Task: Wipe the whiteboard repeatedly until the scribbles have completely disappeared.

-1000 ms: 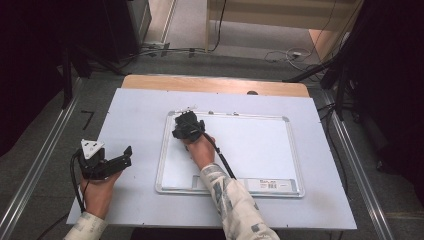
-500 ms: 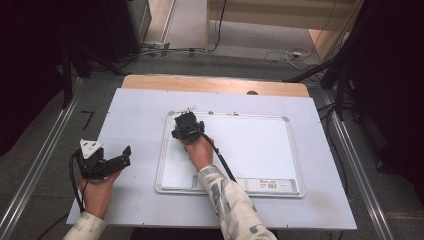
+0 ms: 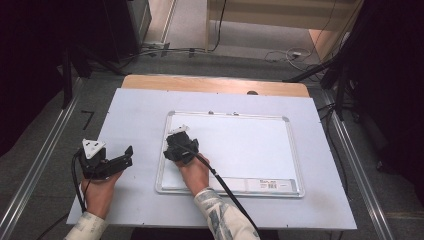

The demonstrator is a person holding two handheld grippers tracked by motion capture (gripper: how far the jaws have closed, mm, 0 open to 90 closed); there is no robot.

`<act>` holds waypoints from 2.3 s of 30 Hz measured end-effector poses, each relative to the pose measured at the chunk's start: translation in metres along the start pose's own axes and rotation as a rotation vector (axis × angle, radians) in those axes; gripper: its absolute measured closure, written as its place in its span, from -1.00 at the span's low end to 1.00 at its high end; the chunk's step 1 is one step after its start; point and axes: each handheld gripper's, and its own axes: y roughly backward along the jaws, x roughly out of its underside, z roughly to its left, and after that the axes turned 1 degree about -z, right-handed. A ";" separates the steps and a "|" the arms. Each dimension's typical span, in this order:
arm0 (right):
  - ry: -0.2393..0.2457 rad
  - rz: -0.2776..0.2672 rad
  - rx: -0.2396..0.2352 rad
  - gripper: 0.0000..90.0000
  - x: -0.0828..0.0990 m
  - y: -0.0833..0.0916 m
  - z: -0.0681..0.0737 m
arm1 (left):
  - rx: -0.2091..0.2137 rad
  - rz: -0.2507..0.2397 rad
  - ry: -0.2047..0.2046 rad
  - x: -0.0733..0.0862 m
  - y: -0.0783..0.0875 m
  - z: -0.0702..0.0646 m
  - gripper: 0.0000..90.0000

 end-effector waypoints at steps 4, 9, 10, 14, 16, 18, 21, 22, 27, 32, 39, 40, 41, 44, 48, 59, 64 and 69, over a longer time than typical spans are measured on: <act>-0.011 -0.006 0.003 -0.15 -0.008 -0.008 -0.008 | -0.001 -0.001 0.002 0.000 0.000 0.002 -0.90; -0.026 -0.007 0.015 -0.15 -0.025 -0.022 -0.020 | -0.001 0.004 0.006 0.001 -0.001 0.003 -0.90; -0.030 -0.006 0.019 -0.15 -0.028 -0.025 -0.022 | -0.002 0.004 0.007 0.001 0.000 0.004 -0.90; -0.043 -0.008 0.027 -0.15 -0.040 -0.035 -0.031 | -0.004 0.003 0.011 0.001 0.000 0.005 -0.90; -0.051 -0.009 0.033 -0.15 -0.044 -0.039 -0.036 | -0.004 0.004 0.013 0.001 0.000 0.006 -0.90; -0.055 -0.009 0.039 -0.15 -0.048 -0.042 -0.041 | -0.004 0.004 0.016 0.001 0.000 0.006 -0.90; -0.064 -0.008 0.045 -0.15 -0.051 -0.044 -0.047 | -0.005 0.001 0.020 0.001 0.001 0.007 -0.90; -0.066 -0.007 0.046 -0.15 -0.051 -0.045 -0.050 | -0.006 0.002 0.018 0.001 0.002 0.007 -0.90; -0.083 -0.001 0.065 -0.15 -0.049 -0.042 -0.063 | -0.005 0.001 0.022 0.002 0.002 0.009 -0.90; -0.079 -0.005 0.068 -0.15 -0.038 -0.033 -0.063 | -0.008 0.002 0.017 0.001 0.001 0.007 -0.90; -0.028 -0.012 0.038 -0.15 -0.020 -0.019 -0.040 | -0.005 0.010 0.004 0.000 -0.002 0.004 -0.90; -0.024 -0.010 0.033 -0.15 -0.017 -0.016 -0.036 | -0.005 0.008 0.003 0.000 -0.002 0.003 -0.90; -0.016 -0.010 0.027 -0.15 -0.015 -0.014 -0.032 | -0.005 0.007 0.002 0.000 -0.002 0.003 -0.90; -0.001 -0.009 0.013 -0.15 -0.008 -0.008 -0.024 | -0.005 0.007 0.001 0.000 -0.002 0.002 -0.90; 0.009 -0.007 0.002 -0.15 -0.001 -0.002 -0.015 | -0.006 0.005 0.001 0.000 -0.002 0.002 -0.90; 0.031 -0.015 -0.020 -0.15 0.004 0.002 -0.005 | -0.006 0.004 0.000 0.000 -0.001 0.002 -0.90; 0.013 -0.018 -0.013 -0.15 -0.009 -0.010 -0.013 | -0.008 0.007 0.002 0.001 0.000 0.004 -0.90; -0.001 -0.024 0.001 -0.15 -0.023 -0.023 -0.025 | -0.012 0.007 0.011 0.002 0.000 0.006 -0.90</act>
